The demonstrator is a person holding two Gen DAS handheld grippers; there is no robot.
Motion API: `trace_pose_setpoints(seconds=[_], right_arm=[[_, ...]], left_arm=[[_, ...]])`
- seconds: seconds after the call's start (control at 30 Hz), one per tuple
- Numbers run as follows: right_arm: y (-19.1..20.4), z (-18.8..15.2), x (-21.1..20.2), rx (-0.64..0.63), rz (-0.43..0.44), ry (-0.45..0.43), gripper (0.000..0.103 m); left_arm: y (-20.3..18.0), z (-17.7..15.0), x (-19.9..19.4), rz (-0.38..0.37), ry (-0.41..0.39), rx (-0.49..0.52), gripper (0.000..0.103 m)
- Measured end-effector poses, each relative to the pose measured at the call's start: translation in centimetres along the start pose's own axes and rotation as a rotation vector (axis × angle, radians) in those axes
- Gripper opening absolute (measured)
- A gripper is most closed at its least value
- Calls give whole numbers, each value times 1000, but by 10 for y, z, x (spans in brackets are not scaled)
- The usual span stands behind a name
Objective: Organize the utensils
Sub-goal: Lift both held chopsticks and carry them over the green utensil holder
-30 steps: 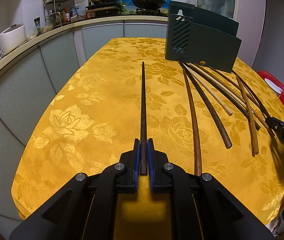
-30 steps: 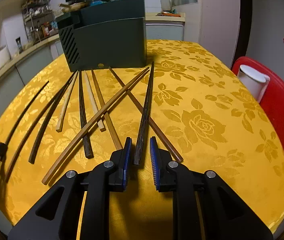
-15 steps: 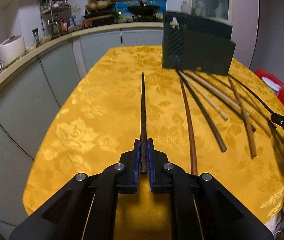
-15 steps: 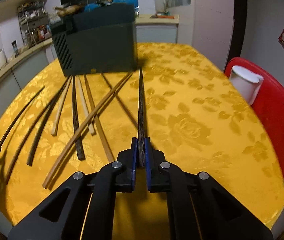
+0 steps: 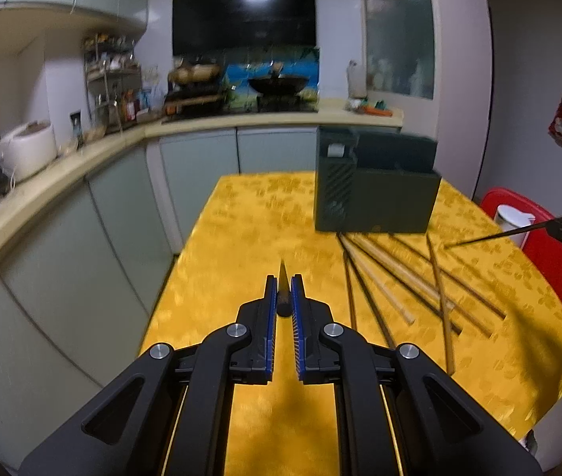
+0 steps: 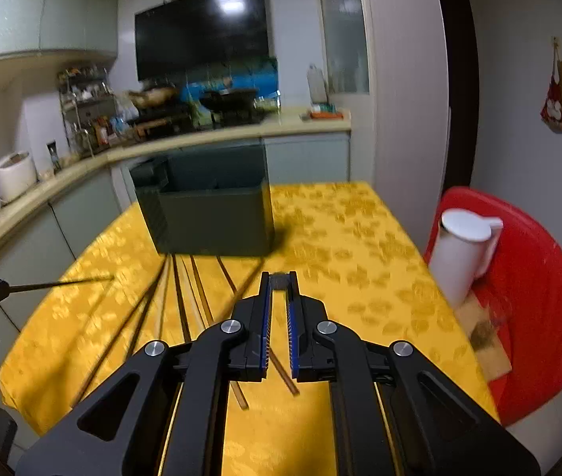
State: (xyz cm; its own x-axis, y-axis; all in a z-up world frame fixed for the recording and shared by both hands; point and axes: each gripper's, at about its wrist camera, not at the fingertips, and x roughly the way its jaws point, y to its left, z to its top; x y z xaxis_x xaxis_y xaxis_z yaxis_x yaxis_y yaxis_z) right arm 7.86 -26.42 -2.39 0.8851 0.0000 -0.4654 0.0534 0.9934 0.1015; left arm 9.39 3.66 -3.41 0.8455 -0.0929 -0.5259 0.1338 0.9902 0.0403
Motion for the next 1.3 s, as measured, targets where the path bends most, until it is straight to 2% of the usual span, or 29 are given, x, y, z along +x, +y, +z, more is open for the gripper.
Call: trace_pose_setpoints(seconds=[0.27,0.37,0.97,1.3], right_arm=[[2,31,-5,-5,48,-57,8],[6,38,-2,-16,60,-64,8],[24,53,-4,-71,95,-104,8],[26,73,-1,-84,104,-119,8]], left_arm=[[1,41,-4,-42,-97,-4,7],[2,50,-1,-62,-110,-9,7],[-6,64,1,-77,-149,11,7],[-8,97,-3,-141,-159,21,7]])
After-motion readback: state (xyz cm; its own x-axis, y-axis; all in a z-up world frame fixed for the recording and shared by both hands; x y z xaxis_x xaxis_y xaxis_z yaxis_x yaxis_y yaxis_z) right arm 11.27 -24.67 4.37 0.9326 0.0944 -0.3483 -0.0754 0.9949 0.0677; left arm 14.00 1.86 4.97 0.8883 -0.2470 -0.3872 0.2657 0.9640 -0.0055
